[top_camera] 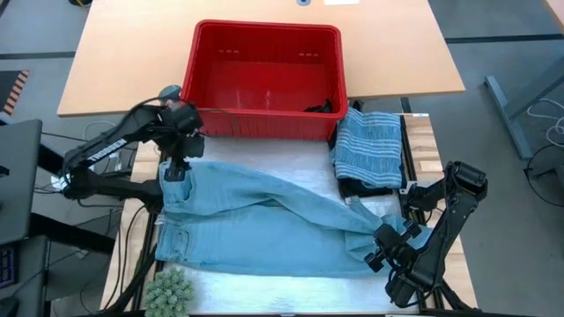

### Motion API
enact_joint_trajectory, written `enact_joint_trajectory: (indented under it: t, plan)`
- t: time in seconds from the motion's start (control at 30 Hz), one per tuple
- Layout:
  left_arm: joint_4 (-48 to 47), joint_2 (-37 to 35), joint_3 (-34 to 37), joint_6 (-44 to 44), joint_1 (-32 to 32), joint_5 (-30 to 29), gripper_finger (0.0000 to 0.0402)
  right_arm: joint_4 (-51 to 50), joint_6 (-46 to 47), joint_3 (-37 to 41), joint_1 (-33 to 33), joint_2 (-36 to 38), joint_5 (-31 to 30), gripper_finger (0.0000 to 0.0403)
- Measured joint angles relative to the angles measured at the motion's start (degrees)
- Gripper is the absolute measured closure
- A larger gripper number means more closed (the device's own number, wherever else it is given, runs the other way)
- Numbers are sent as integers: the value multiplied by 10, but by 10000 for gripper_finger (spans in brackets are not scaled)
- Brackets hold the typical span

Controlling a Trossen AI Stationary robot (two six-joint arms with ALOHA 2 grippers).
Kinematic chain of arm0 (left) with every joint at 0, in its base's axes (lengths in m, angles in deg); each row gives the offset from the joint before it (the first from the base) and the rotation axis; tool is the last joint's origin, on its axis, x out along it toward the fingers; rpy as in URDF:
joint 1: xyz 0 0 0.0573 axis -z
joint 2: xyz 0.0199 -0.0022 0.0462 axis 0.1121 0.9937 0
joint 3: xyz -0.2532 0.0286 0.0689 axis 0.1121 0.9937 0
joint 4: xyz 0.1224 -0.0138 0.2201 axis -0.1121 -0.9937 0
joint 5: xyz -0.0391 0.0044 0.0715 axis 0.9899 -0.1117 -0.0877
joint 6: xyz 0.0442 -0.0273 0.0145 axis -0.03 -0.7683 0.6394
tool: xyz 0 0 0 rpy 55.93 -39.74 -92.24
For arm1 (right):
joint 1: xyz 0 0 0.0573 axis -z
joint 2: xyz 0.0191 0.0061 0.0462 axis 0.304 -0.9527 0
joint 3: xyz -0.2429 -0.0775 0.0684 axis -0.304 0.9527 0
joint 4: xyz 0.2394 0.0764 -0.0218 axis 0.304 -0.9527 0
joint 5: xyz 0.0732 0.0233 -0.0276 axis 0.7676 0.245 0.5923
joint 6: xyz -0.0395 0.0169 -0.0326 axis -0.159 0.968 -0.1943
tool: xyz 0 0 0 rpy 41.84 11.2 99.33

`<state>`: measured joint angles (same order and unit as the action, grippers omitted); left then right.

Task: Fold Laundry from Bin
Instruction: Fold the light blue pants

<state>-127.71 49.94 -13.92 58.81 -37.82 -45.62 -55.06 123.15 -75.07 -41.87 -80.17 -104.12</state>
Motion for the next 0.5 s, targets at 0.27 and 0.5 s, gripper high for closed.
enact_joint_trajectory:
  t: [0.27, 0.5]
  plan:
    - [32, -27, 26, 28, -52, 22, 216, 0, -13, 0, -1, 0, -1, 385]
    - [42, -31, 58, 41, -73, 69, 215, 0, -17, 0, -1, 0, -2, 385]
